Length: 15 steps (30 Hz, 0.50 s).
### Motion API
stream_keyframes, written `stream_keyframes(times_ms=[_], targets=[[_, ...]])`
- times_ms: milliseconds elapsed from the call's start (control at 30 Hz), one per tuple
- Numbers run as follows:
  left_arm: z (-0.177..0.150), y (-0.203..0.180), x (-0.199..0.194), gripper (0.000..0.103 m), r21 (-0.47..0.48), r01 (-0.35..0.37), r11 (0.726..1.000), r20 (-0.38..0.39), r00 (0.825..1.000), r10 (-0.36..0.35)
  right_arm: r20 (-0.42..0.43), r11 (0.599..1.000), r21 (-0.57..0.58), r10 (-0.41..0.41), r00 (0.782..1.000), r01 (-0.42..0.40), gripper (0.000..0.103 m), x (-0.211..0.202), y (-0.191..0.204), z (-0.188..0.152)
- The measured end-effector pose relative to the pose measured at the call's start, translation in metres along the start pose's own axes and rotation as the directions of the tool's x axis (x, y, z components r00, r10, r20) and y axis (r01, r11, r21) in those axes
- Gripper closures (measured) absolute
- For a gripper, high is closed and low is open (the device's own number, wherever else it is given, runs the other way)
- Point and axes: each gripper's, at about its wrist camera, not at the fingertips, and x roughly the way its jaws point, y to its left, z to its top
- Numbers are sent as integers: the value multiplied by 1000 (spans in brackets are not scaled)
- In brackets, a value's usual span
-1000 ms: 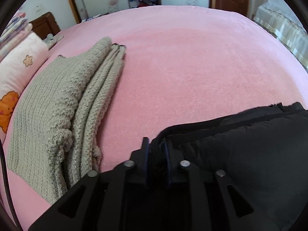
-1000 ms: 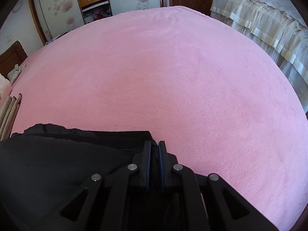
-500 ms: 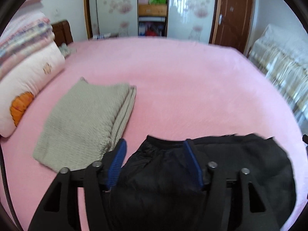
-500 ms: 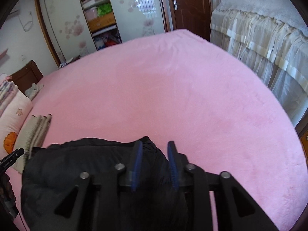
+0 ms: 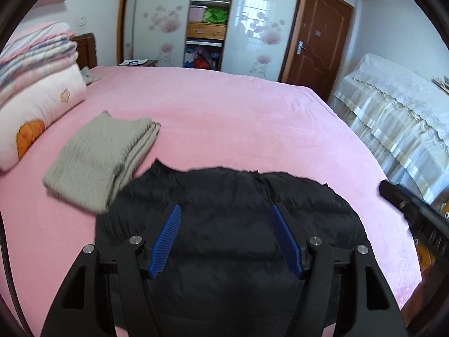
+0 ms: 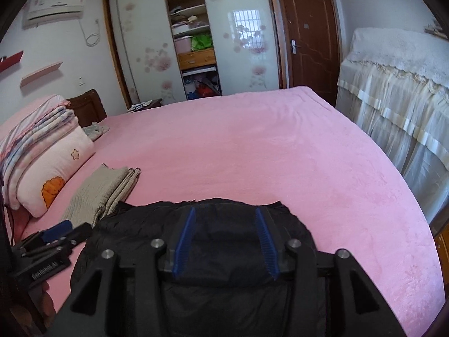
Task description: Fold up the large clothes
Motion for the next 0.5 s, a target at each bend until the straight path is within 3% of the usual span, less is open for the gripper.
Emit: stream_keyframes(times_ms=[100, 167, 300, 367, 500], targets=[[-24, 0, 12, 38, -13, -55, 998, -9, 998, 55, -36, 997, -9, 78, 996, -78, 53, 10, 20, -28], [-41, 8, 22, 38, -31, -101, 994, -27, 995, 100, -72, 996, -3, 86, 994, -87, 53, 20, 29, -49], [-69, 30, 32, 38, -68, -125, 990, -40, 992, 123, -154, 992, 18, 128, 980, -127, 53, 45, 31, -86], [-77, 43, 41, 37, -51, -124, 991, -35, 992, 122, -167, 995, -7, 93, 982, -96, 53, 52, 28, -96], [-79, 69, 52, 24, -61, -126, 990, -21, 992, 125, -137, 996, -76, -48, 989, 38, 54, 57, 6, -111]])
